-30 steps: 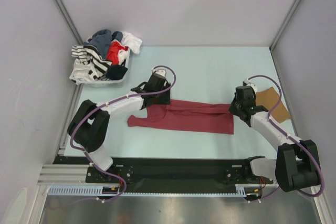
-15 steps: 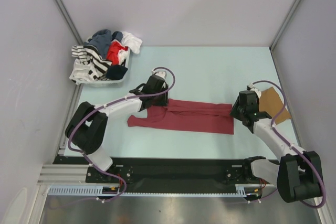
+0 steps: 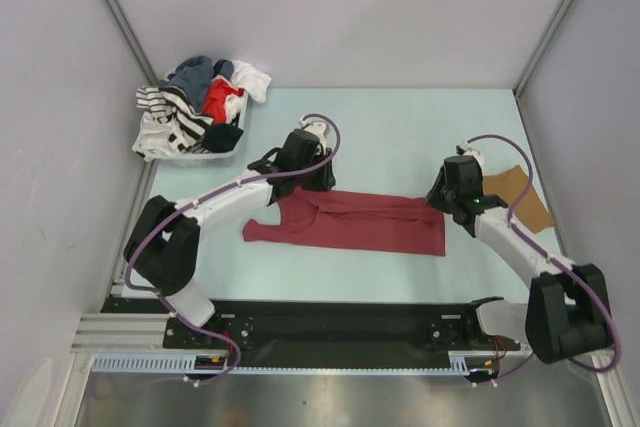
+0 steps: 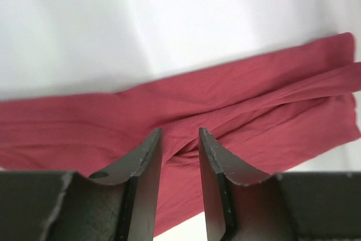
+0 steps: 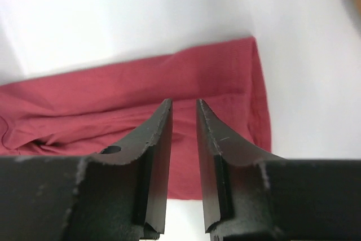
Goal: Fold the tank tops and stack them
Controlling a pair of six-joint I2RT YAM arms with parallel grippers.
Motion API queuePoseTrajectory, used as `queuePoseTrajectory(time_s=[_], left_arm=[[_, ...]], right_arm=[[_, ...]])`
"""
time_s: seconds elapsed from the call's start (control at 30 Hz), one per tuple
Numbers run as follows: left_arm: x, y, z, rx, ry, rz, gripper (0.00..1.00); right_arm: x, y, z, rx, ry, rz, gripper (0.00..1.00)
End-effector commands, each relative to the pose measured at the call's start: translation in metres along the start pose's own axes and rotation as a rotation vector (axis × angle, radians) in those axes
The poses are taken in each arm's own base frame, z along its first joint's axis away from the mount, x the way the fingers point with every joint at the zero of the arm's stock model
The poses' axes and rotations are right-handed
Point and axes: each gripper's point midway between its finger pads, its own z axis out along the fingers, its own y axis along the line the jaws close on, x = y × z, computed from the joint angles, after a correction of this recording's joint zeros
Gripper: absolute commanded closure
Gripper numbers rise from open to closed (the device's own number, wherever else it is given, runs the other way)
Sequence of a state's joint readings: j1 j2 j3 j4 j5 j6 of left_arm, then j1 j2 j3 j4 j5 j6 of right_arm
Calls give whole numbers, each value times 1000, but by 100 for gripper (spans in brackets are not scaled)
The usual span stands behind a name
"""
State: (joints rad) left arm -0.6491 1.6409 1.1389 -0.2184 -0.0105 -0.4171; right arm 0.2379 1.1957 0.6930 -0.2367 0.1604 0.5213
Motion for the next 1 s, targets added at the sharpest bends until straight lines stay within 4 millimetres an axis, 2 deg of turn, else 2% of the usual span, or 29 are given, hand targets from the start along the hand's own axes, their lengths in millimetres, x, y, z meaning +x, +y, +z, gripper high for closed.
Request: queuePoseTrajectory(time_s=[0.0,0.07,0.2,0.37,0.43,0.47,0.67,0.8,0.97], left_arm=[[-3,-24,10,79,29,24,64],[11,-20,20,73,72,17,66],[32,-17,26,86,118,9,71],[61,-12,21,97,183,-10,77],[63,-12,15,104,176,-12,78],[72,-8,14,101,187,-12,78],[90,-1,13,85,223,-22,80],[87,-2,9,92,207,-24,80],[81,-4,8,92,199,-16,80]], right_arm=[[-4,17,21,-27,40,-6,72],[7,17,31,-25,82,-6,73],[21,16,35,-31,117,-6,74],[41,16,21,-53,166,-22,75],[41,15,12,-59,144,-24,76],[49,9,10,-53,154,-27,75],[63,1,6,-43,182,-11,77],[55,3,2,-48,150,-4,77],[20,23,1,-81,81,-23,76]])
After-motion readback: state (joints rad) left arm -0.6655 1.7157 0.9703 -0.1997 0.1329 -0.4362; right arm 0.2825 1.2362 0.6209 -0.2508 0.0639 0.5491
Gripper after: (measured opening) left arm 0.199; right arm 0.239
